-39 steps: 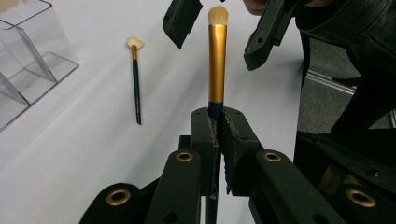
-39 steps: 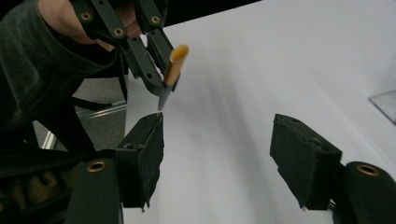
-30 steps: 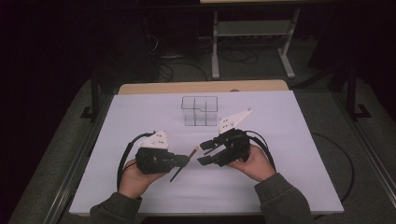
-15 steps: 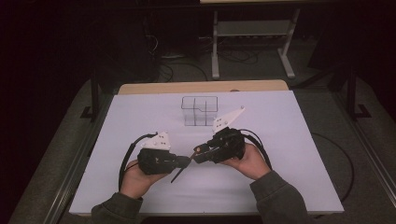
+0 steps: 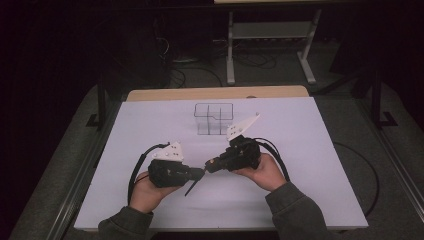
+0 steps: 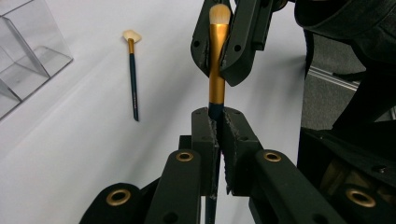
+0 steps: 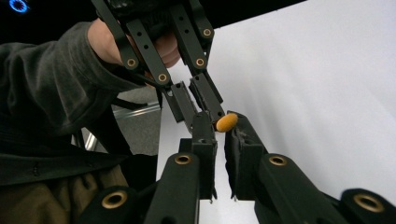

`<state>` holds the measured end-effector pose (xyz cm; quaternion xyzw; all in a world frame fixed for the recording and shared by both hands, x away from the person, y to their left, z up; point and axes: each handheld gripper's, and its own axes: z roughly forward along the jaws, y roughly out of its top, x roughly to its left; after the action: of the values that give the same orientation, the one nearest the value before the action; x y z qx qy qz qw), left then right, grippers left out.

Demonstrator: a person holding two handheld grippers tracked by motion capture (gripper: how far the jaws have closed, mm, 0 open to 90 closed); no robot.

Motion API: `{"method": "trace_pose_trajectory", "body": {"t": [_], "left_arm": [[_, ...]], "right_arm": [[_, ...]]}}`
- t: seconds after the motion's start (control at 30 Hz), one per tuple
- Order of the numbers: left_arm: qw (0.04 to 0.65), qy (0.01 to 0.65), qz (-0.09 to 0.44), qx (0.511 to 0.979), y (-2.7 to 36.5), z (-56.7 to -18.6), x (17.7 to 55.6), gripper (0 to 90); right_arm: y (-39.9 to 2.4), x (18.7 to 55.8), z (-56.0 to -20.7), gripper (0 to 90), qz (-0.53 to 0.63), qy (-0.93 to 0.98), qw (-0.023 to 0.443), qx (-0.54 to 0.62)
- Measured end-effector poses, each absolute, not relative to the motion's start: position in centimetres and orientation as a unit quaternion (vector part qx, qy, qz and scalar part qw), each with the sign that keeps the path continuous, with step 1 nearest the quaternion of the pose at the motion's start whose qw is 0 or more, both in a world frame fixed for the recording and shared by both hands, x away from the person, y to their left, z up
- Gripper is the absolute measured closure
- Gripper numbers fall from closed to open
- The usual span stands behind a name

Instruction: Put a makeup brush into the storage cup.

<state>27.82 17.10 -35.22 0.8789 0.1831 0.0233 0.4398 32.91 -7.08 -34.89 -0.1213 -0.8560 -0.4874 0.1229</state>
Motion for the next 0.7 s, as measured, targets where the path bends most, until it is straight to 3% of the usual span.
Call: {"method": "trace_pose_trajectory", "body": {"t": [0.2,0.33,0.43,0.7], "left_arm": [[0.440,0.178,0.022,0.880,17.1,-35.2,27.8,83.6],[0.443,0.178,0.013,0.878,17.1,-35.3,27.9,81.3],[0.441,0.178,0.010,0.880,17.1,-35.3,27.9,74.4],[0.430,0.179,0.001,0.885,16.9,-35.8,28.0,73.3]], "right_arm": [[-7.0,33.0,-34.9,83.2,-0.492,-0.851,0.136,-0.119],[-6.9,32.7,-34.6,83.4,-0.484,-0.859,0.124,-0.111],[-6.8,32.5,-34.0,83.4,-0.472,-0.869,0.112,-0.104],[-6.5,32.6,-32.2,83.3,-0.448,-0.885,0.093,-0.086]]}}
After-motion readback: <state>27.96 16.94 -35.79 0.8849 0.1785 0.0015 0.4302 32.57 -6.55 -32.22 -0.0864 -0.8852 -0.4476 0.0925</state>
